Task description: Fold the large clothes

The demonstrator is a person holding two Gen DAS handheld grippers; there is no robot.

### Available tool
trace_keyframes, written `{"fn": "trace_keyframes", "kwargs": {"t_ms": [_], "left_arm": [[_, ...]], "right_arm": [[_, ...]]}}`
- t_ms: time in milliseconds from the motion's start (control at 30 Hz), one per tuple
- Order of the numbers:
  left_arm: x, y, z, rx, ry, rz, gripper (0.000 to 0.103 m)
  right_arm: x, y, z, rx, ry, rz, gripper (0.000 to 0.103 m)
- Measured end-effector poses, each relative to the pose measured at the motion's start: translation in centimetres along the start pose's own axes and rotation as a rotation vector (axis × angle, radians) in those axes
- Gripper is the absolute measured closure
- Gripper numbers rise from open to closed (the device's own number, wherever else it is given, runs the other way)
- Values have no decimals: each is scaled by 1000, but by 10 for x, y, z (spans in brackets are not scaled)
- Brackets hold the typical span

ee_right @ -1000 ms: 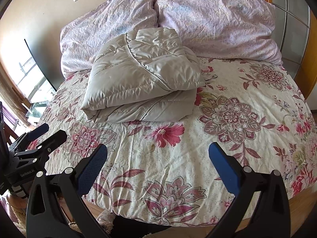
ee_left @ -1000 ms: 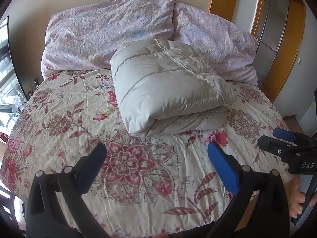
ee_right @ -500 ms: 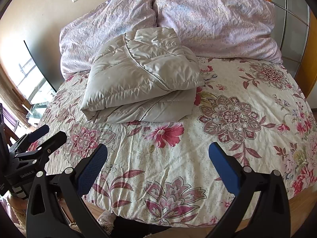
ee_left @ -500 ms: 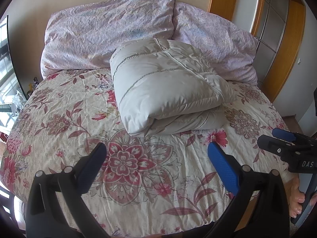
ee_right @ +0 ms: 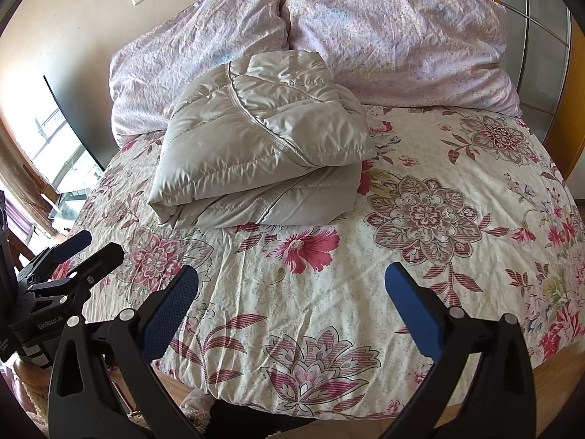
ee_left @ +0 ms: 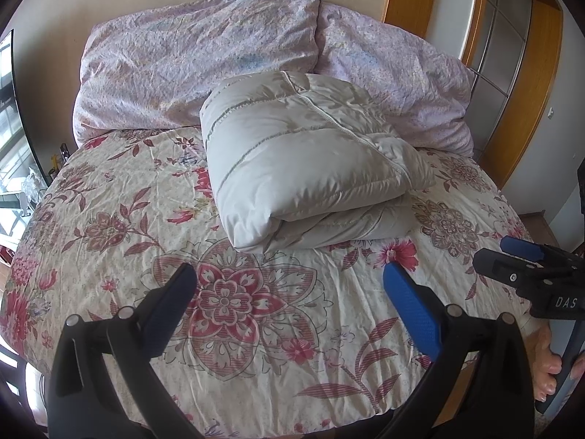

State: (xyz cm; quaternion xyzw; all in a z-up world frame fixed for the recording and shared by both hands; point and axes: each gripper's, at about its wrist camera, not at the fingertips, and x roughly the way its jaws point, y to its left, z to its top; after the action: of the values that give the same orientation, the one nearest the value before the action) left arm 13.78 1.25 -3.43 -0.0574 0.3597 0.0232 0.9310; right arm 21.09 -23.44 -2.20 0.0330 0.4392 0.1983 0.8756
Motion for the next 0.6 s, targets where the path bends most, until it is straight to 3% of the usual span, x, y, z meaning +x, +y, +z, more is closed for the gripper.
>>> {"fn": "trace_keyframes", "kwargs": {"t_ms": [600], "left_arm": [[1, 0, 0, 1, 3, -3, 2]], "right_arm": [[0, 0, 0, 1, -1, 1, 1]]}}
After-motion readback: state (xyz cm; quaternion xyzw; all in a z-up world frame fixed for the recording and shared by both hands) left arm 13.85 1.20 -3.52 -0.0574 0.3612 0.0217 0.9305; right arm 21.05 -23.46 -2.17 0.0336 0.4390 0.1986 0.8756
